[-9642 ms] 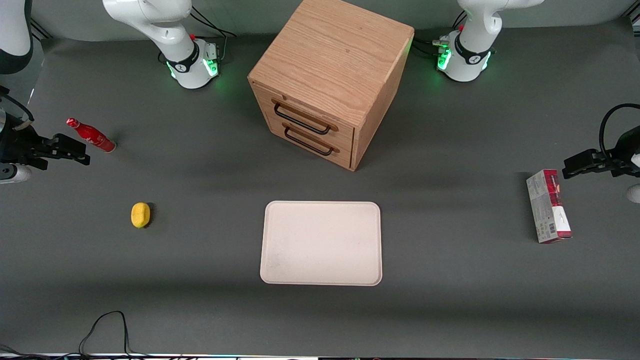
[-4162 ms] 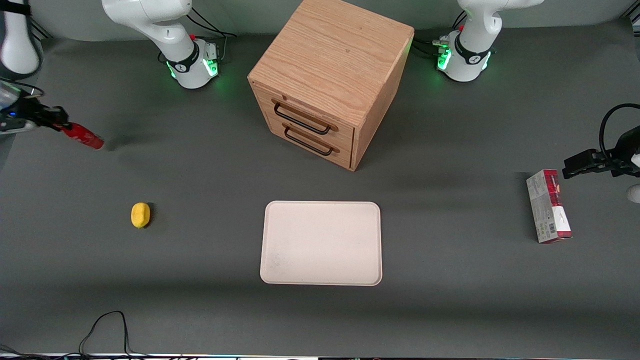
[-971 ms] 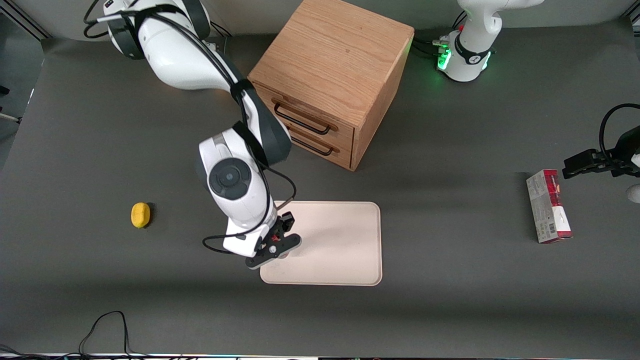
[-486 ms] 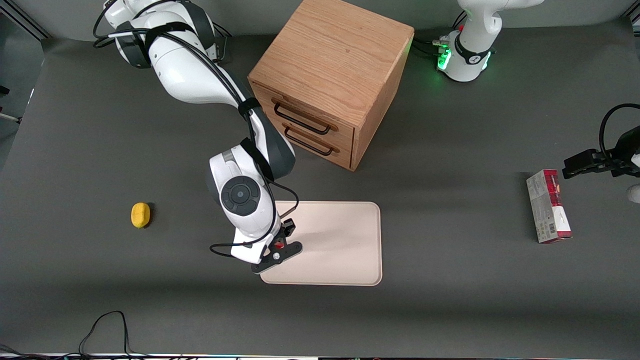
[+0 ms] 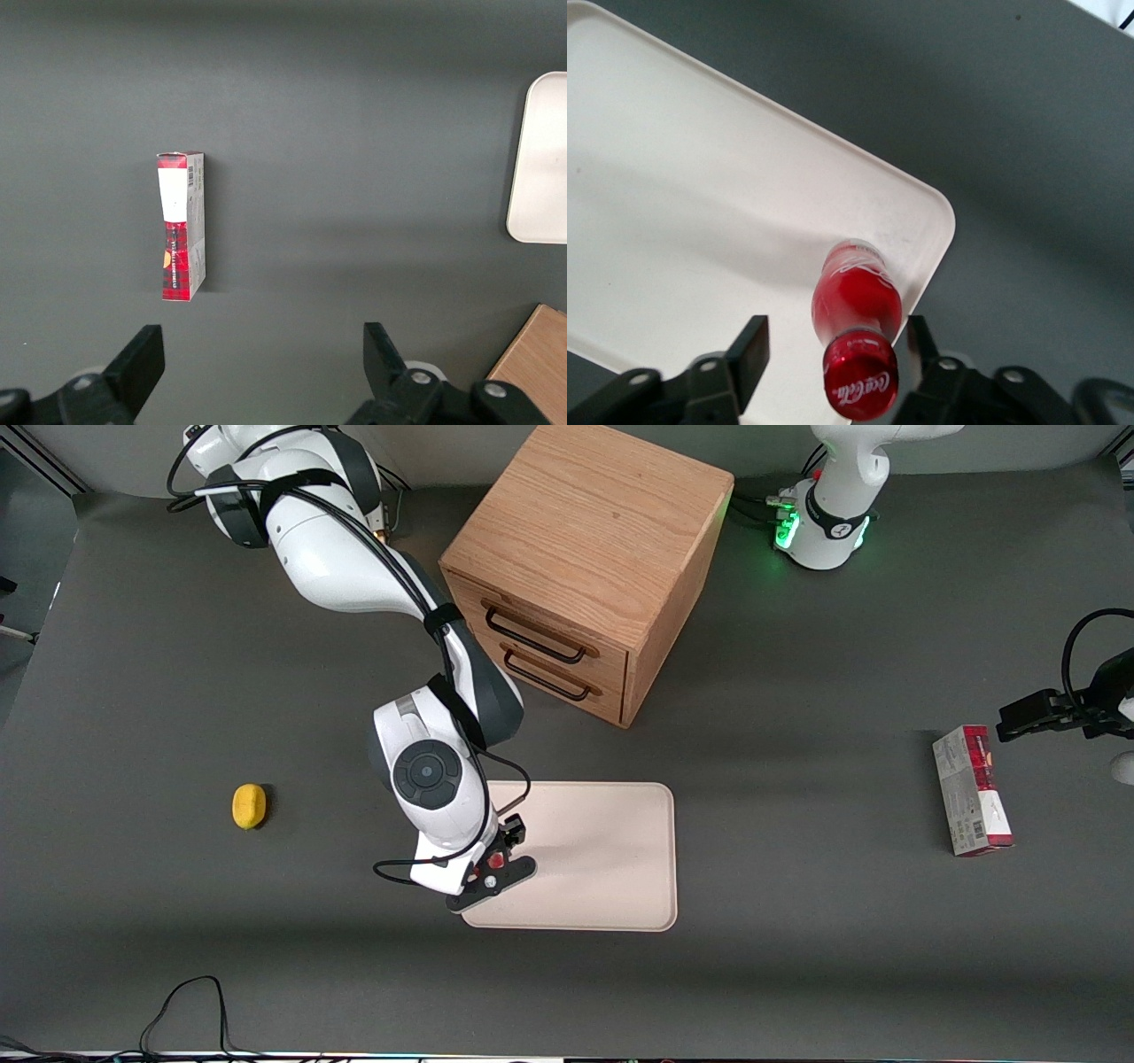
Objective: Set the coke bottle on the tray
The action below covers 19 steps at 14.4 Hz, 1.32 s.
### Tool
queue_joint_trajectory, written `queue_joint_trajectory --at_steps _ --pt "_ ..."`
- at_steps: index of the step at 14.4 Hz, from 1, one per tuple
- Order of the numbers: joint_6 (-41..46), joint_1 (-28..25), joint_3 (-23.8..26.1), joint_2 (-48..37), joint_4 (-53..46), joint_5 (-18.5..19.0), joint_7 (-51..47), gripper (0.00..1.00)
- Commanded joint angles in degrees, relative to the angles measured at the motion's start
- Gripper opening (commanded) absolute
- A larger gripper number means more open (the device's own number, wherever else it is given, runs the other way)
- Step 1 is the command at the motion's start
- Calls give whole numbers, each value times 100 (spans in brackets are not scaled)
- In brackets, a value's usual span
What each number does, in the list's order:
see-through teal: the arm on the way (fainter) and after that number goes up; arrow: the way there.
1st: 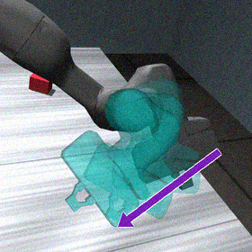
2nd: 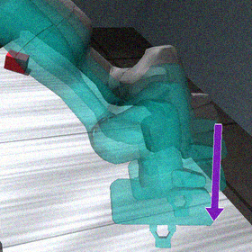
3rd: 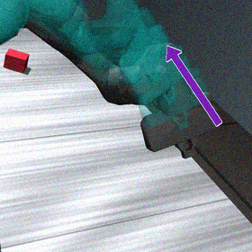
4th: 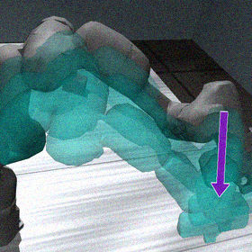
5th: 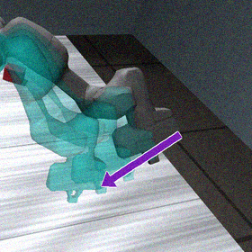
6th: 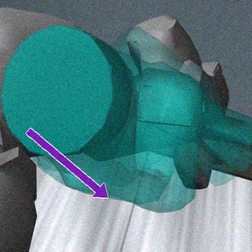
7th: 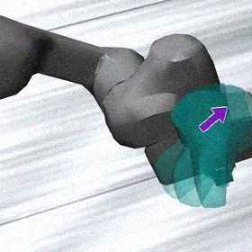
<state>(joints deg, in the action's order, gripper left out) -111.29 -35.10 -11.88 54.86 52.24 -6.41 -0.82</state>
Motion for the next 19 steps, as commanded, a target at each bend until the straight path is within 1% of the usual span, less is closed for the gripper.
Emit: queue_joint_trajectory --at_steps 1,3,8,11,13,15,16,17,19 --pt "168 -23 -25 -378 50 78 -85 100" --pt "738 -41 -34 -747 41 78 -102 100" --pt "1837 -76 -42 -1828 50 96 -155 100" --pt "2549 -32 -69 -2356 67 201 -129 100" --pt "2919 -32 -392 -2628 155 201 -59 100" --pt "2964 20 -604 -3075 644 184 -23 100" --pt "2912 282 -570 -3356 978 175 -23 100" --pt "2877 659 -465 -3586 1312 132 -23 100" --pt "2640 1449 52 -4025 1840 140 -23 100"
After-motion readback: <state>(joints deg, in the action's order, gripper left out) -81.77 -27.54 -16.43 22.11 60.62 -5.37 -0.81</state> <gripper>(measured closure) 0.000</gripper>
